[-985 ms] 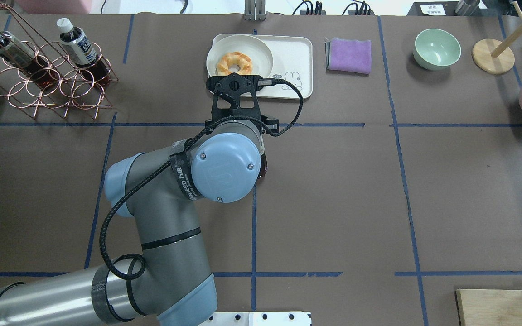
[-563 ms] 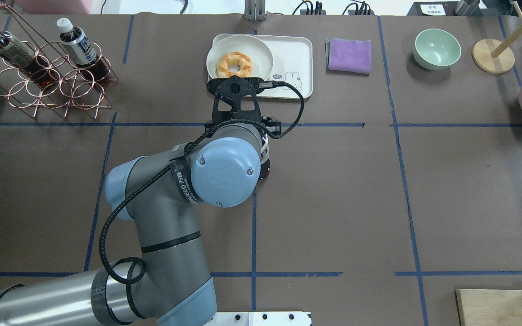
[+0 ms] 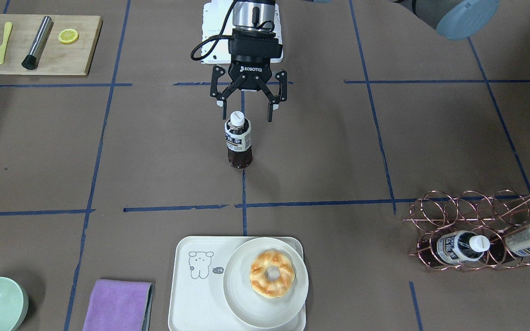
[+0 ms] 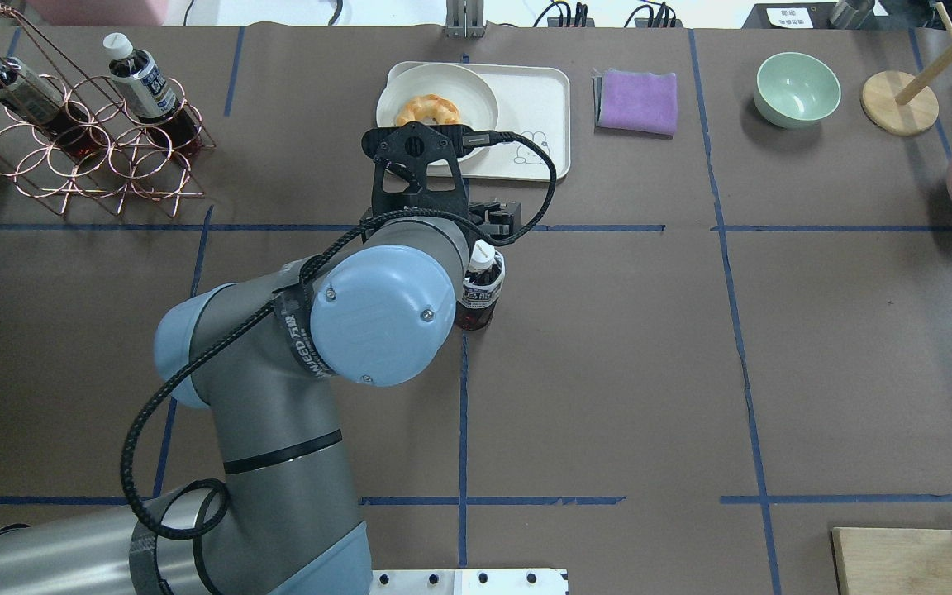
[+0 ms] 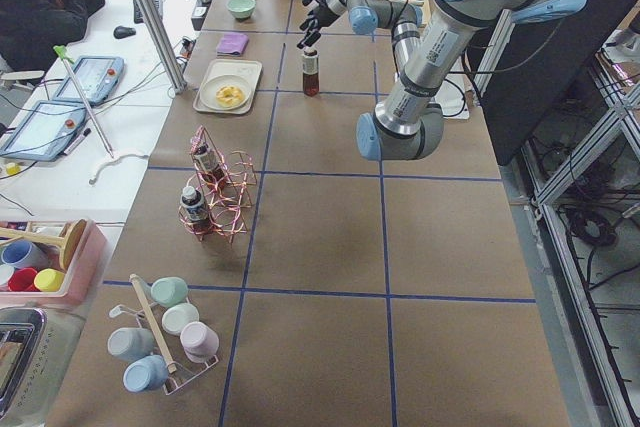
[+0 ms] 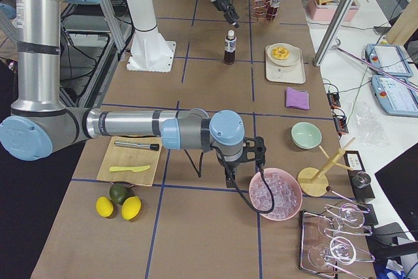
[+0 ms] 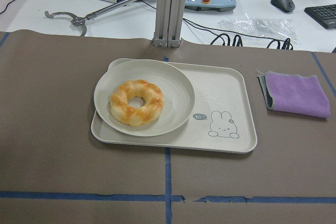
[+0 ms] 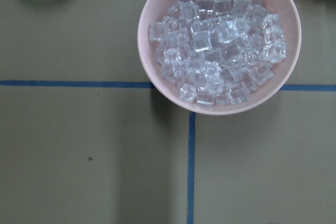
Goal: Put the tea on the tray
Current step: 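Set the bottle down and withdraw the left gripper while the right arm approaches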
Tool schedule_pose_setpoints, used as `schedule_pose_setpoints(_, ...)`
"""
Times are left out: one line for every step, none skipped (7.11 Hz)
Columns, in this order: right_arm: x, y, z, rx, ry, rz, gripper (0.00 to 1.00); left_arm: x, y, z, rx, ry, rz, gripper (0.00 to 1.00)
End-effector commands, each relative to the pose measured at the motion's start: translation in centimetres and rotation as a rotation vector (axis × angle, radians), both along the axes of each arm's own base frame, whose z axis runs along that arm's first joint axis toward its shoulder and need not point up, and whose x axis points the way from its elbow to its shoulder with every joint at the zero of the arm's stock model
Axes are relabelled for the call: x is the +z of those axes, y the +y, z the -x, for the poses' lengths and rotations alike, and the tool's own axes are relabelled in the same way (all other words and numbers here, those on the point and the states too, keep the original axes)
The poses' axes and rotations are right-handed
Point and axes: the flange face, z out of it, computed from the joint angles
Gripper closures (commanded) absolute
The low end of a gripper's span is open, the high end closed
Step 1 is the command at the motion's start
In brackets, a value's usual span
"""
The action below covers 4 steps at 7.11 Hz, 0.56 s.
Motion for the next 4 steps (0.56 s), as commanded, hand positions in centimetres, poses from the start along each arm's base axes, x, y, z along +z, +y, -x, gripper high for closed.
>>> schedule_pose_setpoints(-6.0,-1.8,2.0,0.048,-0.009,-0.015,0.0,1.9,0.6,3.0,0.018,-0.004,-0.004,0.0)
schedule_pose_setpoints(-9.2,-1.8,4.5,0.028,-0.009,-0.04,0.0,3.1,0.2,5.7,0.049,-0.01,-0.004,0.0)
schedule_pose_setpoints(-11.3,-1.6,5.7,0.029,0.006,-0.061,0.0,6.4,0.1,8.4,0.078,-0.04,0.05,0.0)
schedule_pose_setpoints(-15.3,-2.0,8.0,0.04,0.044,-0.105,0.0,8.9,-0.1,11.7,0.12,-0.081,0.11,0.0)
